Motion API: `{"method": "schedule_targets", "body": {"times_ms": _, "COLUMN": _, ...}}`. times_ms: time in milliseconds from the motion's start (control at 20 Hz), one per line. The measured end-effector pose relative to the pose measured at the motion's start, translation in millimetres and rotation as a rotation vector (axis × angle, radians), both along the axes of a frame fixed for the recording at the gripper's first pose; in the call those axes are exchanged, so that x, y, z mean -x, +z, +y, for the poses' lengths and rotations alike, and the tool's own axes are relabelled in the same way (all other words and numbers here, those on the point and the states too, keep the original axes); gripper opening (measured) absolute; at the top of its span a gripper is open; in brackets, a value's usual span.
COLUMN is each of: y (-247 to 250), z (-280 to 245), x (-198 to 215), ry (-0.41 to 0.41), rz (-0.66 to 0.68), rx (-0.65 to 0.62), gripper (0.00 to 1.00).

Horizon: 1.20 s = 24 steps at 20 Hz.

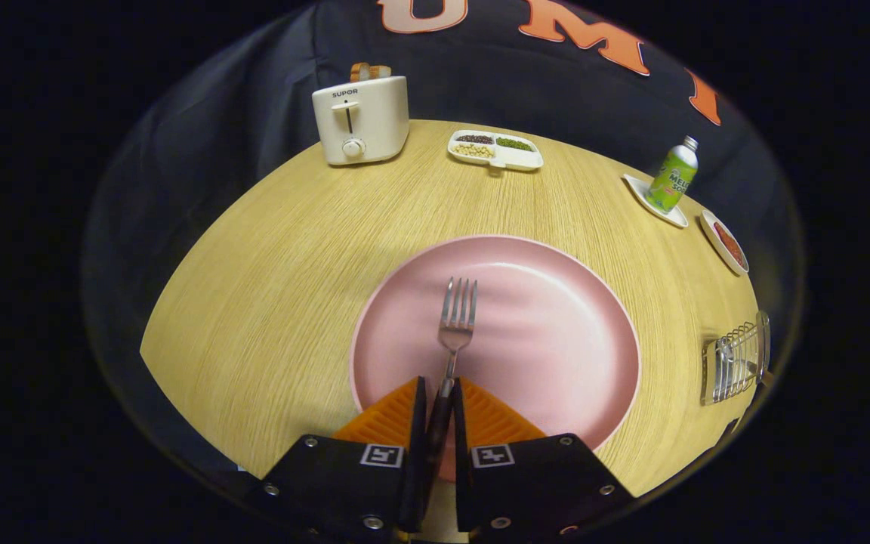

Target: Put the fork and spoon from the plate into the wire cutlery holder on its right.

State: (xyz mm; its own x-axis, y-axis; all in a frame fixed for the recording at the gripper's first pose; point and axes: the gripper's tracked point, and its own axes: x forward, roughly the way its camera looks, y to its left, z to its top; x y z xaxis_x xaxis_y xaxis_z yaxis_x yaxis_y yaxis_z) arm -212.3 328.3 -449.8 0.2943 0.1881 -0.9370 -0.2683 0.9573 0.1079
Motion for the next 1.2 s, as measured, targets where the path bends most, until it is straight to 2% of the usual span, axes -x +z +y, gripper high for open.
{"method": "schedule_targets", "body": {"times_ms": 50, "y": -1.4, "z": 1.1, "x": -0.1, "ry": -0.011, "rz": 0.012, "rx": -0.003, "gripper": 0.13}}
{"method": "schedule_targets", "body": {"times_ms": 250, "y": -1.4, "z": 1.6, "x": -1.4, "ry": -0.028, "rz": 0.044, "rx": -0.015, "gripper": 0.06}}
{"method": "schedule_targets", "body": {"times_ms": 600, "y": 27.5, "z": -39.6, "x": -26.4, "ry": -0.127, "rz": -0.026, "rx": -0.031, "gripper": 0.04}}
{"method": "schedule_targets", "body": {"times_ms": 900, "y": 83.3, "z": -129.1, "x": -54.9, "ry": -0.215, "rz": -0.134, "rx": 0.019, "gripper": 0.04}}
{"method": "schedule_targets", "body": {"times_ms": 1200, "y": 110.1, "z": -240.9, "x": -55.0, "ry": -0.27, "rz": -0.141, "rx": 0.137, "gripper": 0.04}}
